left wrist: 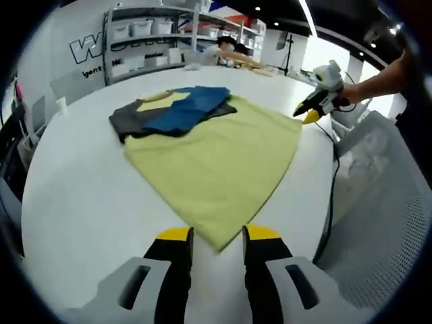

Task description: Fold the garment on the visible template until the final outline fits inside the template.

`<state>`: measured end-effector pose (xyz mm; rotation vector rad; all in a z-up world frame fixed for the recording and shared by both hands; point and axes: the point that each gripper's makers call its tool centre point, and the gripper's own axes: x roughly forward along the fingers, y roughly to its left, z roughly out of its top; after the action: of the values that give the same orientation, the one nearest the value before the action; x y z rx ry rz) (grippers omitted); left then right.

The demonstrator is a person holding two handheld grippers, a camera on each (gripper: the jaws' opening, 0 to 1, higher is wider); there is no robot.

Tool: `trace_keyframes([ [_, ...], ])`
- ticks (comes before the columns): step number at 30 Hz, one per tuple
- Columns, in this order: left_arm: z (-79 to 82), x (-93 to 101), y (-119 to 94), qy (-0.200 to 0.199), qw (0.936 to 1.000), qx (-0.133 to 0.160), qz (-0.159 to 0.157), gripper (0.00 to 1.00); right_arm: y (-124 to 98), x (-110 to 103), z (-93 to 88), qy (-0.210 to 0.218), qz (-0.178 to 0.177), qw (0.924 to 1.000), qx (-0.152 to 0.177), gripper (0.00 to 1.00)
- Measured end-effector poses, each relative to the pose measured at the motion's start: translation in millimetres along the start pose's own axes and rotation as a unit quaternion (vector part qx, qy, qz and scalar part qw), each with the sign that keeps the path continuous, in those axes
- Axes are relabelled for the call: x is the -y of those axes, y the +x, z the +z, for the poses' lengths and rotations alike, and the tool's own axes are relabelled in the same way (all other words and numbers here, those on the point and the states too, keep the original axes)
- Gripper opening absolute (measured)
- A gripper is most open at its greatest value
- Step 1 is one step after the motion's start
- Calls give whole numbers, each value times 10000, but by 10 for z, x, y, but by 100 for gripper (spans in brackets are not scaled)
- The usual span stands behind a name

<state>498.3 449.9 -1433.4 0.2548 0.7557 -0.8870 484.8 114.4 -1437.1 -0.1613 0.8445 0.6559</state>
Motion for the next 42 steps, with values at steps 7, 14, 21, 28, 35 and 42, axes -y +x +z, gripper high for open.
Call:
trace_keyframes([
  [7,-65,-27,12,-10,10000,-90,7,20,-11,-43,-64,163,-7,9999,6,25],
  [14,-104,-77,4,-276,9994,-190,39,10,14,-29,-32,559,-1,9984,79,19],
  [21,-107,-76,20,-386,9990,-235,45,8,25,-29,-13,816,6,9966,122,13],
  [28,-89,-79,22,-888,9957,-272,71,4,51,-23,-68,825,-32,9966,-28,0],
  [35,-23,-88,-73,-1068,9938,-314,72,3,6,-84,-84,776,41,9969,-89,0],
  [42,36,-70,-176,-1037,9940,-345,38,3,-54,-159,-72,918,165,9956,-95,0],
])
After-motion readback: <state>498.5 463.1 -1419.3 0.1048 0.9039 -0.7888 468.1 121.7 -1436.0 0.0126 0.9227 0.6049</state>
